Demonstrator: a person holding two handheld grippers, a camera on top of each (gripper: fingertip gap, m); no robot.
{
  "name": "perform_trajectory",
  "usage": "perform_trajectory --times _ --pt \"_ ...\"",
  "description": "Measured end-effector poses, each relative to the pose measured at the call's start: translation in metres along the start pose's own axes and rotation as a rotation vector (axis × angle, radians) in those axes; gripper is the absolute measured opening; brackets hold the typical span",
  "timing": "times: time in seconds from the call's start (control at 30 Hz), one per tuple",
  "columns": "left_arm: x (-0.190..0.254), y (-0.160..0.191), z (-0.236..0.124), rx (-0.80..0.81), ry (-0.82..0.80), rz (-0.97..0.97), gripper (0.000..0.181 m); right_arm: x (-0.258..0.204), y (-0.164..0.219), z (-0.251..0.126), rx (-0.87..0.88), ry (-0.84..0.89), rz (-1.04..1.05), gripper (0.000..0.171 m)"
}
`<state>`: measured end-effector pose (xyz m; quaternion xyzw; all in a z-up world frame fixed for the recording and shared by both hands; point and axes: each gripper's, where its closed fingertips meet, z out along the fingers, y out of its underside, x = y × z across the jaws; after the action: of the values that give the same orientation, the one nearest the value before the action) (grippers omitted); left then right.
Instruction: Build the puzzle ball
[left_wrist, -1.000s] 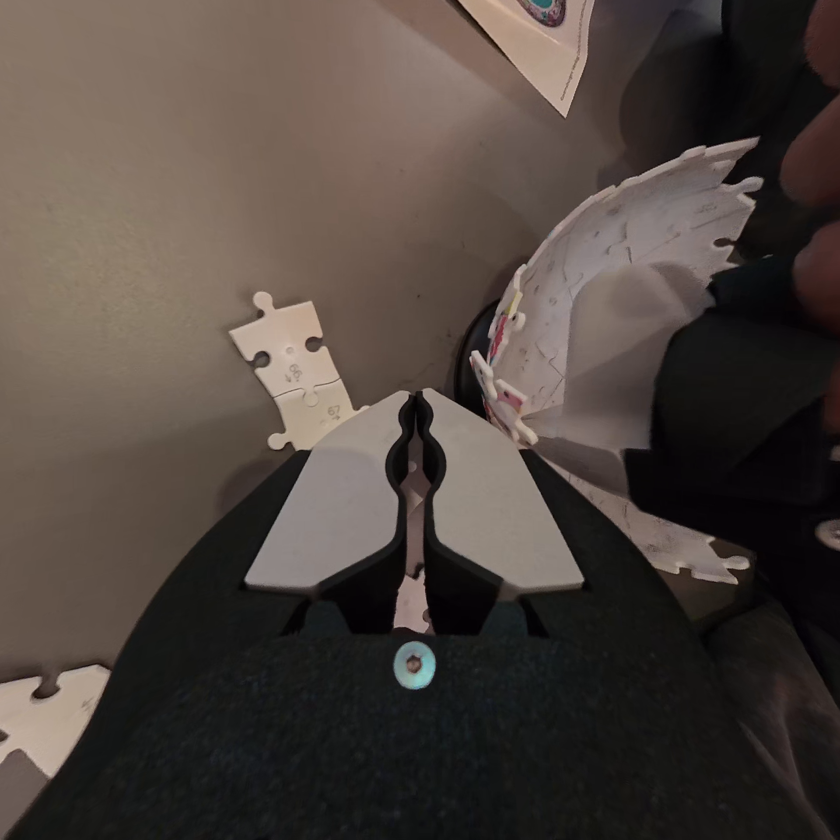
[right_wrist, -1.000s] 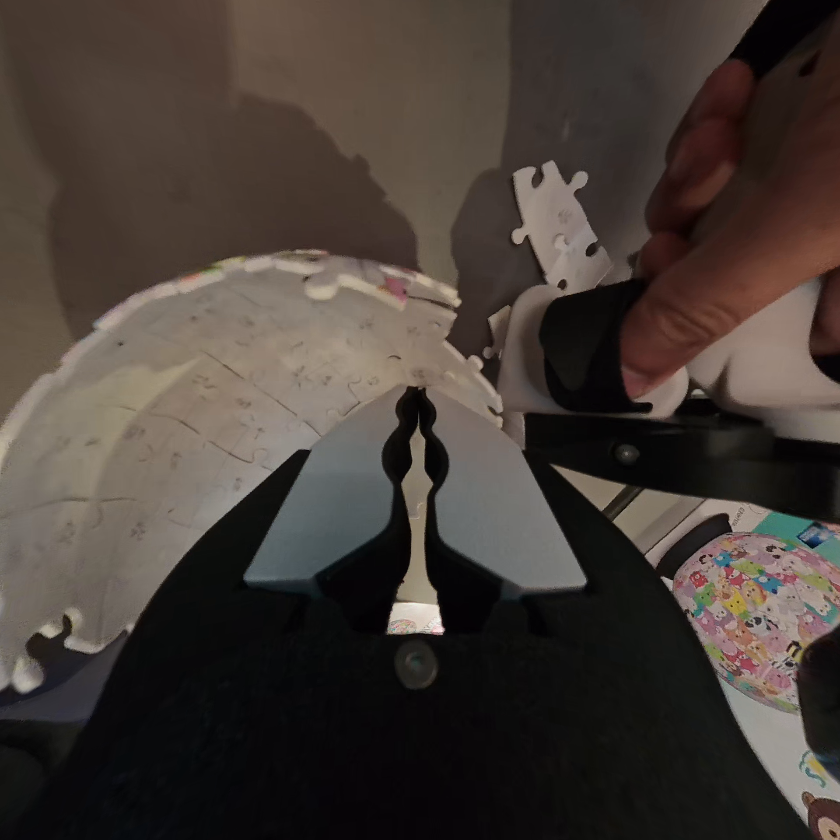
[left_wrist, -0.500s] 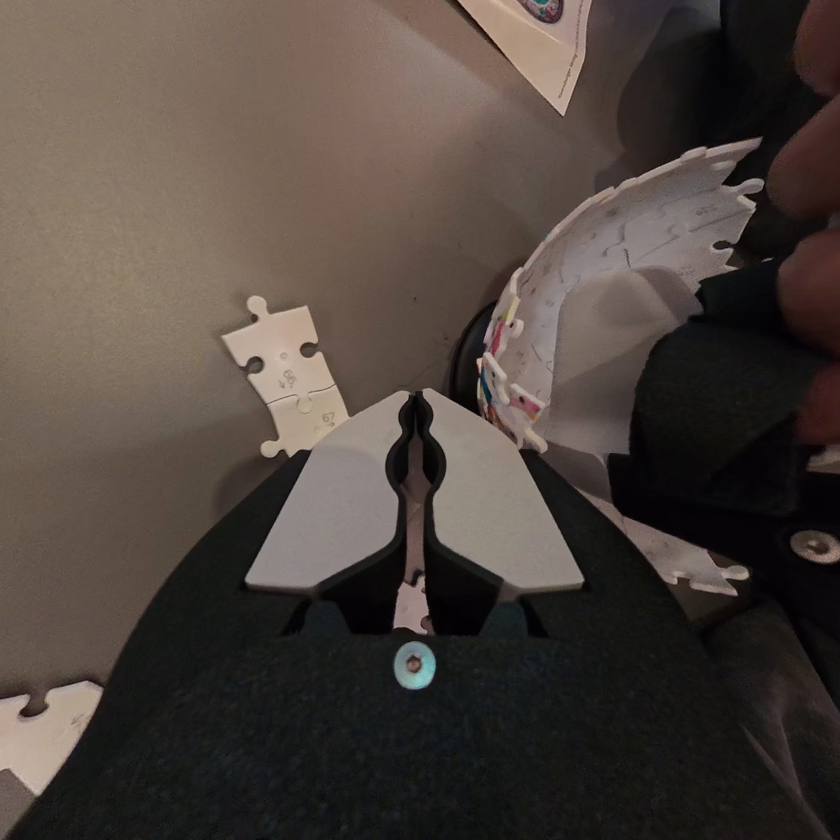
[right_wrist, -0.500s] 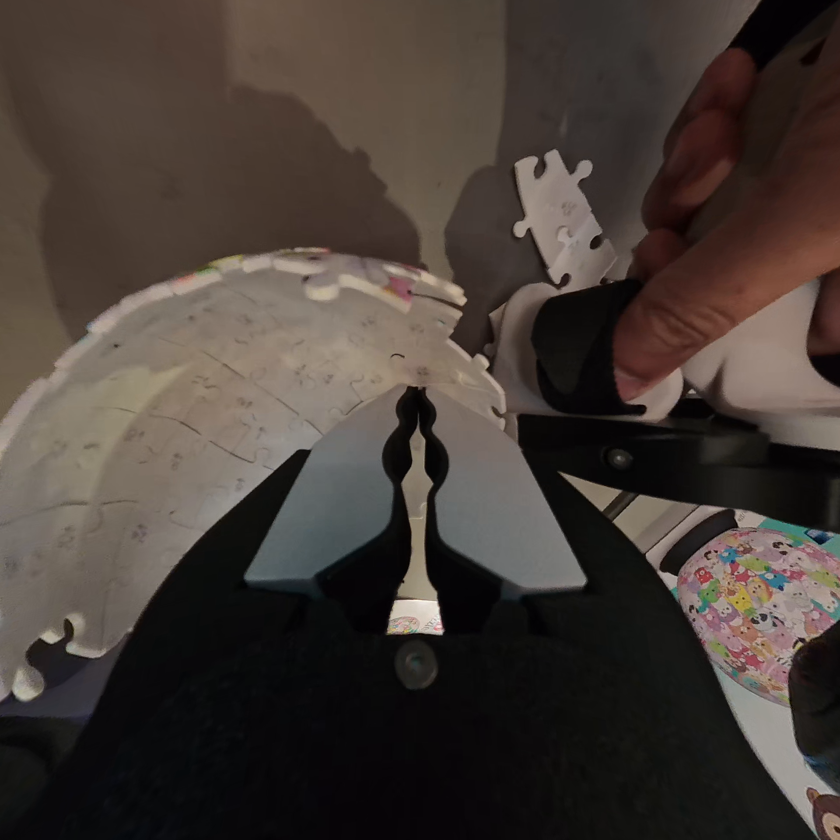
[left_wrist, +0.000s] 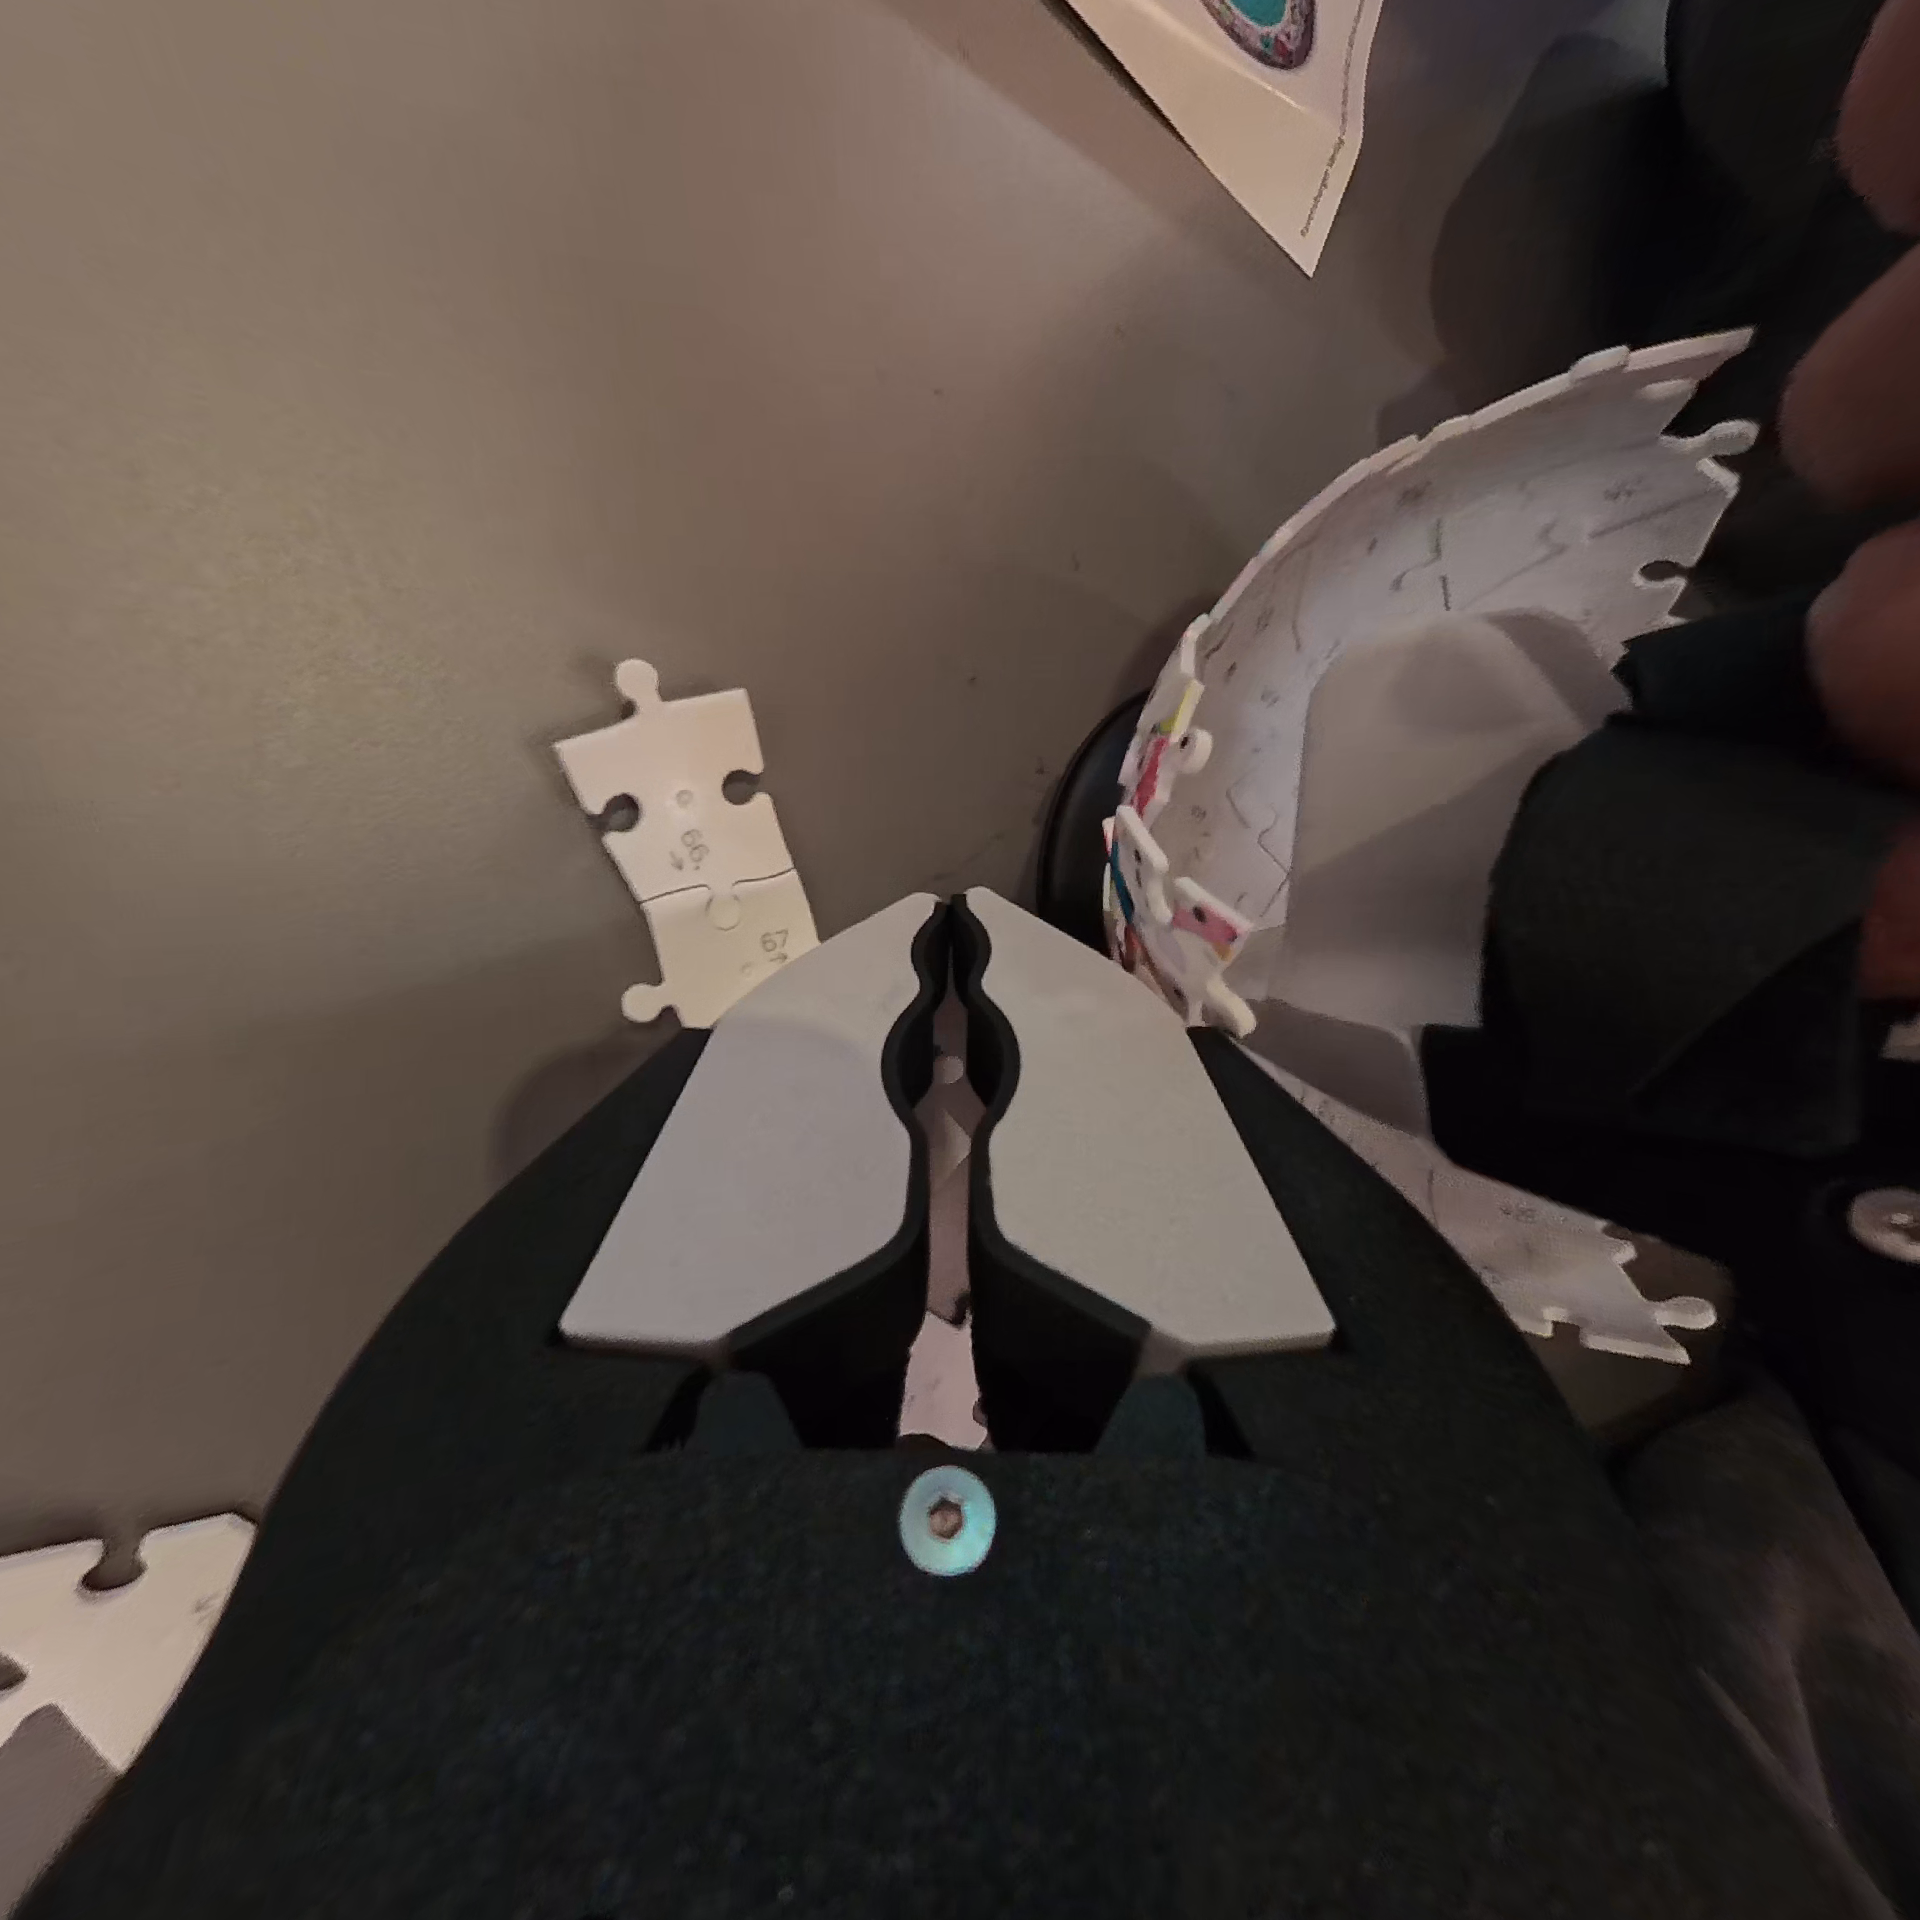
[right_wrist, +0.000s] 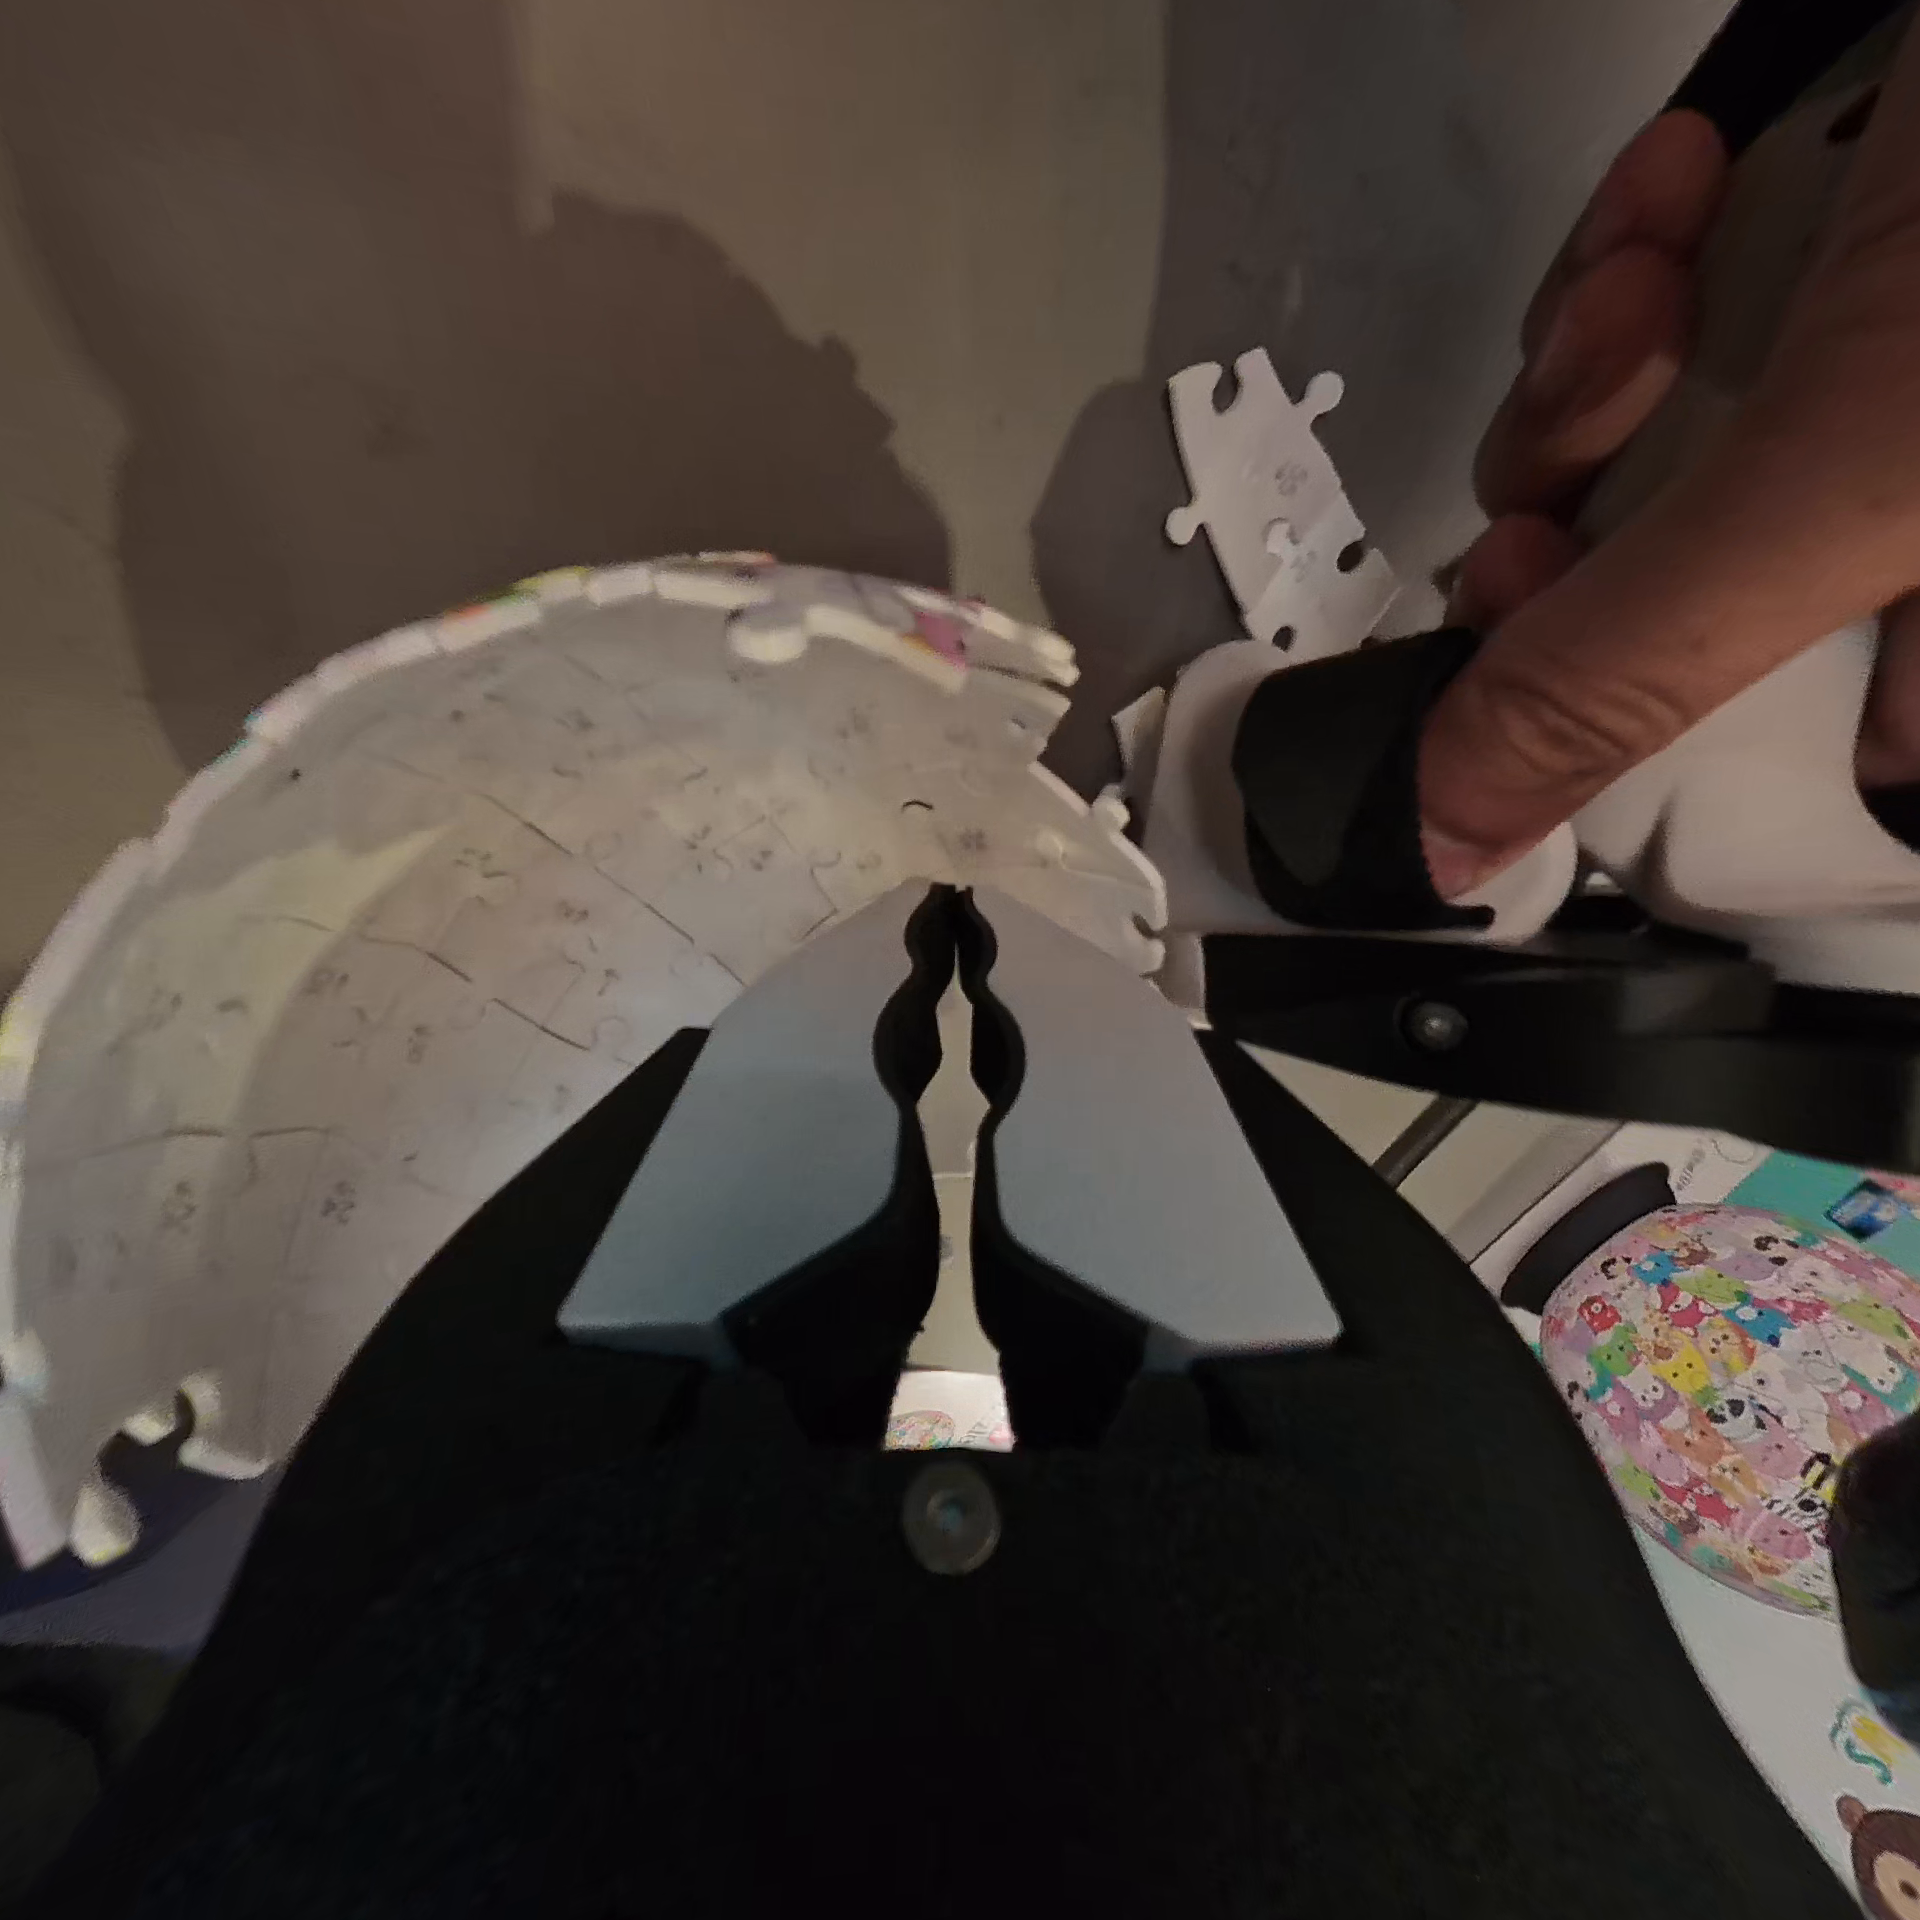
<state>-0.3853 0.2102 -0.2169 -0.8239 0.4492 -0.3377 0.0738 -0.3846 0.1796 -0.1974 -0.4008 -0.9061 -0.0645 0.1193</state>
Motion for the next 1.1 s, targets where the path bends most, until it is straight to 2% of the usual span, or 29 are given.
perform_trajectory --times 0.3,0.53,0.7,0.83,0.9,1.0,1.1 --pt "0.000 -0.001 0.001 0.002 0.002 -0.004 0.000 0.002 -0.002 0.006 -0.014 0.010 -0.007 0.000" --pt "-0.005 -0.002 -0.006 0.020 -0.031 -0.013 0.000 0.005 0.003 -0.012 0.016 0.029 0.022 0.000" --pt "-0.013 -0.001 -0.031 0.088 -0.179 -0.090 0.000 0.009 -0.003 -0.028 0.118 0.013 0.119 0.000" --pt "-0.014 0.019 -0.061 0.147 -0.427 -0.154 0.000 0.008 -0.002 -0.035 0.176 -0.087 0.279 0.000" --pt "-0.002 0.033 -0.062 0.182 -0.462 -0.147 0.000 0.004 -0.002 -0.033 0.179 -0.150 0.341 0.000" --pt "0.009 0.041 -0.050 0.232 -0.452 -0.054 0.000 -0.003 -0.002 -0.025 0.124 -0.188 0.380 0.000" --pt "0.014 0.031 -0.039 0.309 -0.315 -0.069 0.000 -0.006 0.000 -0.015 0.060 -0.182 0.395 0.000"
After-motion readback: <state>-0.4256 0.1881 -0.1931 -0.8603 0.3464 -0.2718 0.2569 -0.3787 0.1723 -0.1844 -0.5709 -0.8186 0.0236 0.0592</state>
